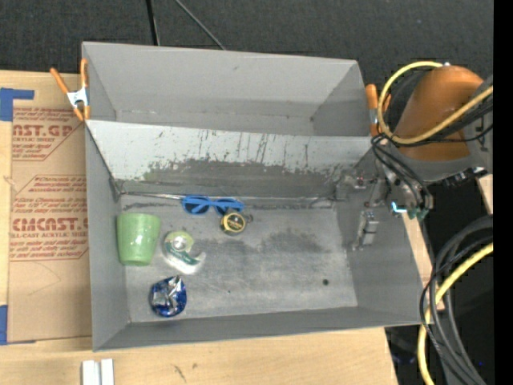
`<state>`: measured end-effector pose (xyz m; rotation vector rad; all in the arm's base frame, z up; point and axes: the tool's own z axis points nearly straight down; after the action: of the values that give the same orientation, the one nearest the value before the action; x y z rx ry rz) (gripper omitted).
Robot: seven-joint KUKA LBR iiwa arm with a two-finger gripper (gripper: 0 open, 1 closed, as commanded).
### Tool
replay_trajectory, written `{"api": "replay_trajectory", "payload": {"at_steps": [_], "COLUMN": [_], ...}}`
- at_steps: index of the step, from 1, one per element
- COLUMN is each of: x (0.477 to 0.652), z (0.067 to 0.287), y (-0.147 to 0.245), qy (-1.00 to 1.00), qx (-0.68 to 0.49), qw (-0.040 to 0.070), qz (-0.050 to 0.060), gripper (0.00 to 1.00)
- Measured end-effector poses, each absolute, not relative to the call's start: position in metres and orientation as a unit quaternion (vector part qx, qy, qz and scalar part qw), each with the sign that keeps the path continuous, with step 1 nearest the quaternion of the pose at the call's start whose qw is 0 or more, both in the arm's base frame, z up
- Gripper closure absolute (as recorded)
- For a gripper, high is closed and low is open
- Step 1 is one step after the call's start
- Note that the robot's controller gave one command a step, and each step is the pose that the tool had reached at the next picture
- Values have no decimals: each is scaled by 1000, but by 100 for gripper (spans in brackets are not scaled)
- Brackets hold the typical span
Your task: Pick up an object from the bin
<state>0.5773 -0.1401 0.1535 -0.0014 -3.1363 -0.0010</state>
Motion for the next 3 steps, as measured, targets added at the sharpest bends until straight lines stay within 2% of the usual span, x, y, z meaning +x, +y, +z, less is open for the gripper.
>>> {"api": "replay_trajectory", "payload": {"at_steps": [1, 2, 3], "x": [591, 579, 589], "z": [65, 101, 105], "y": [-77, -30, 12], "qy": [-999, -1000, -992], "qx": [41, -20, 129], "qw": [2, -1, -2], "qz": [-2, -1, -1], "gripper": [0, 0, 0]}}
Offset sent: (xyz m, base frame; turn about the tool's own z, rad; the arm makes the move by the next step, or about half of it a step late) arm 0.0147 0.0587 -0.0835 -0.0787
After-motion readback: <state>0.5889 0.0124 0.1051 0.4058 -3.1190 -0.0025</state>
